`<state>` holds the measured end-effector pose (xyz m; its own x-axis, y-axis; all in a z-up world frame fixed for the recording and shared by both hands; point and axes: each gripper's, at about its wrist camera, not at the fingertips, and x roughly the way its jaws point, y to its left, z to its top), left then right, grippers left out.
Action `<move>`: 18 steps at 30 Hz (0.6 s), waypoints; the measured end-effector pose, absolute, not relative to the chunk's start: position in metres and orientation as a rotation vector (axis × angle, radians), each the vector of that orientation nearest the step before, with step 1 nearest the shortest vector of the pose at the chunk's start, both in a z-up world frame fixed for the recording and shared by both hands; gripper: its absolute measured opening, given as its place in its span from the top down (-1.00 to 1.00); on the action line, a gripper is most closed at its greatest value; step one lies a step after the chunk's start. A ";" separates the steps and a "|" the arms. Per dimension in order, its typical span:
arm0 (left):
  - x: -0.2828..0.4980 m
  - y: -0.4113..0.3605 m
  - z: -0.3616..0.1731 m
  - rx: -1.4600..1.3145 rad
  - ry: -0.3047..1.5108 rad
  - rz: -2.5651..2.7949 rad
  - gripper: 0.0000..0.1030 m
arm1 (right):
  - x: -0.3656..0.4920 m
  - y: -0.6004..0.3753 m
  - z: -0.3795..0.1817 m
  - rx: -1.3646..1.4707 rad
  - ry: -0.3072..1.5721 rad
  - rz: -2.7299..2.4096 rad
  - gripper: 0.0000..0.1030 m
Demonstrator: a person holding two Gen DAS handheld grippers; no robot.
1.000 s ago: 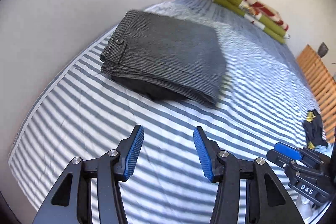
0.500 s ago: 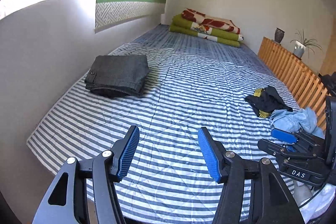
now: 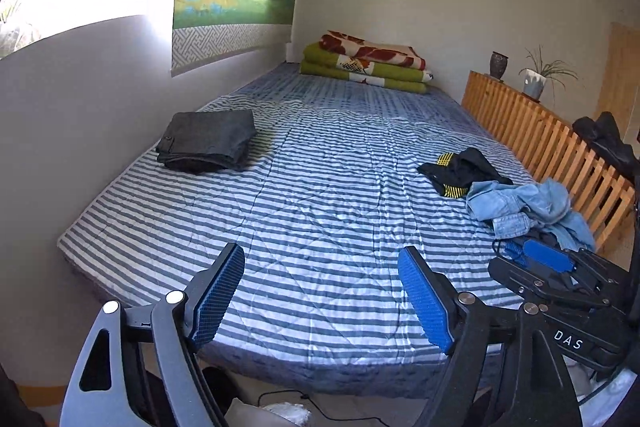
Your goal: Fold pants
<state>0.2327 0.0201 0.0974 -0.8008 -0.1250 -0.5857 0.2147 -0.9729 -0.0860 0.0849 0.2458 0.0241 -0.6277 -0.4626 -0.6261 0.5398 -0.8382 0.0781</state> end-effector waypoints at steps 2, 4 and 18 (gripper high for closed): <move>0.245 0.026 0.097 0.898 0.207 -2.811 -0.64 | 0.099 0.248 0.026 0.880 0.132 -2.407 -0.19; 0.252 0.025 0.096 0.904 0.204 -2.811 -0.69 | 0.108 0.248 0.027 0.884 0.111 -2.397 -0.21; 0.220 -0.033 0.066 0.947 0.277 -2.712 -0.88 | 0.095 0.223 -0.002 0.917 0.155 -2.467 -0.52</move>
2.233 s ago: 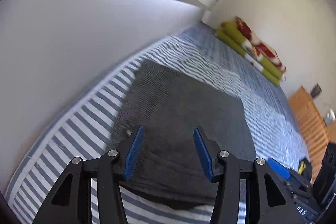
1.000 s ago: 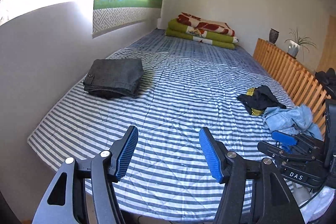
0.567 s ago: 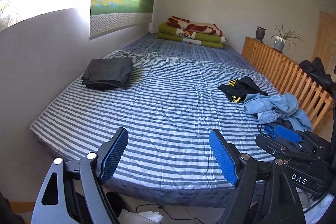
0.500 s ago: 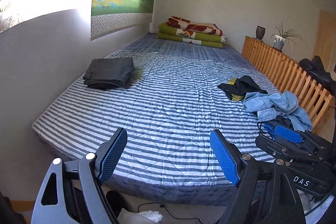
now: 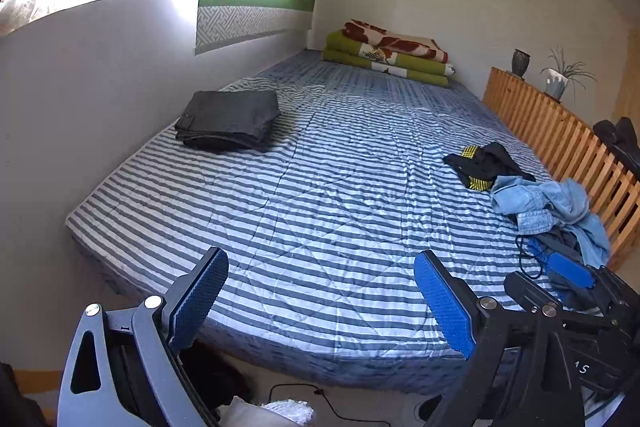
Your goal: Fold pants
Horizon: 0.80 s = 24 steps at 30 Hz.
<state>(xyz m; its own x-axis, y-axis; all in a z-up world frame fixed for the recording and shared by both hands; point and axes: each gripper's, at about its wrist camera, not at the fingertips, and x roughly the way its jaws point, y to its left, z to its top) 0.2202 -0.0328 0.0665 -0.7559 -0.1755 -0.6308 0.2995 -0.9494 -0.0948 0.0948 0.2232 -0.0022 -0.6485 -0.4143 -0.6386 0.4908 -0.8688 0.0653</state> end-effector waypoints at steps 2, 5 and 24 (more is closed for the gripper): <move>0.215 -0.043 0.058 0.960 0.303 -2.680 -0.89 | 0.086 0.219 -0.008 0.932 0.172 -2.466 -0.53; 0.205 -0.056 0.046 0.985 0.343 -2.655 -0.89 | 0.074 0.214 -0.014 0.963 0.191 -2.470 -0.53; 0.164 -0.063 0.026 1.043 0.314 -2.640 -0.89 | 0.045 0.211 -0.034 1.057 0.165 -2.483 -0.54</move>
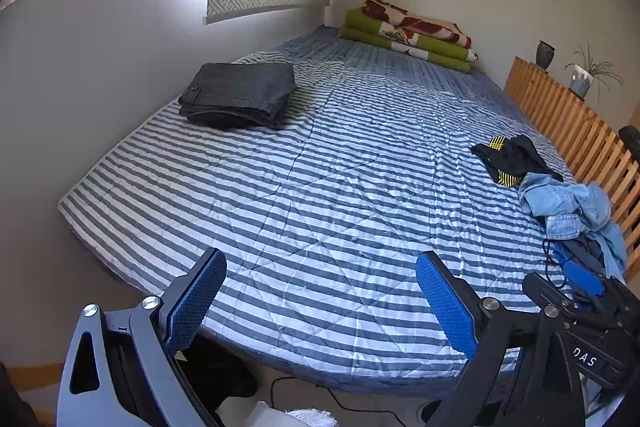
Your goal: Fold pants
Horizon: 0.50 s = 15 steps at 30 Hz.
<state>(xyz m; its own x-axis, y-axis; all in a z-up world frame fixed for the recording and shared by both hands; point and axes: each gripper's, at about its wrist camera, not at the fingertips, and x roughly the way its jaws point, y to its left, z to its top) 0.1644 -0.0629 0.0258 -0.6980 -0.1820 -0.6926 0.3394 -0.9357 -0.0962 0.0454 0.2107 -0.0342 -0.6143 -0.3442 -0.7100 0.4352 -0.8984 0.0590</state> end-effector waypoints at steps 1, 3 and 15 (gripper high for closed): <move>0.163 -0.062 0.025 1.048 0.313 -2.641 -0.89 | 0.044 0.212 -0.036 1.064 0.162 -2.481 -0.54; 0.160 -0.059 0.023 1.056 0.308 -2.643 -0.89 | 0.043 0.214 -0.038 1.073 0.159 -2.482 -0.54; 0.147 -0.050 0.013 1.088 0.283 -2.647 -0.89 | 0.036 0.221 -0.043 1.098 0.134 -2.494 -0.54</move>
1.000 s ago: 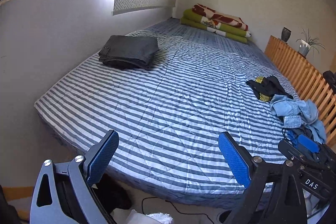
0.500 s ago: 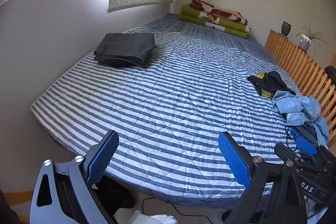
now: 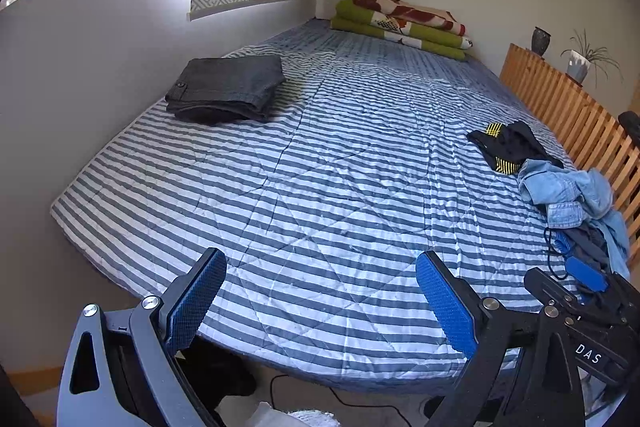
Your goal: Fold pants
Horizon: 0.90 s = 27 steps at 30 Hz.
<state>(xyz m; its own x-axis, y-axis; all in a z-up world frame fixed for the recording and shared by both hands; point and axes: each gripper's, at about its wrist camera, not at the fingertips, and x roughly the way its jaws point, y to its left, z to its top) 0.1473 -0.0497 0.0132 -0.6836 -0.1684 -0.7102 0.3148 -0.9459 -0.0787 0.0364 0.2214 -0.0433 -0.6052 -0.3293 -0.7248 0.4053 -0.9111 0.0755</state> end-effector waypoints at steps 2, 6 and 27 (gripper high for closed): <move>0.147 -0.050 0.012 1.092 0.285 -2.645 -0.89 | 0.036 0.221 -0.045 1.103 0.136 -2.491 -0.54; 0.146 -0.052 0.010 1.093 0.288 -2.638 -0.89 | 0.035 0.219 -0.046 1.112 0.136 -2.484 -0.54; 0.147 -0.050 0.008 1.096 0.289 -2.637 -0.89 | 0.037 0.213 -0.051 1.141 0.139 -2.470 -0.54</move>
<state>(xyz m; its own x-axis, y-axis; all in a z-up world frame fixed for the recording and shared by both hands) 0.1473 -0.0504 0.0077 -0.6771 -0.1707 -0.7158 0.3219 -0.9434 -0.0795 0.0372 0.2134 -0.0515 -0.5784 -0.3268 -0.7474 0.4086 -0.9091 0.0812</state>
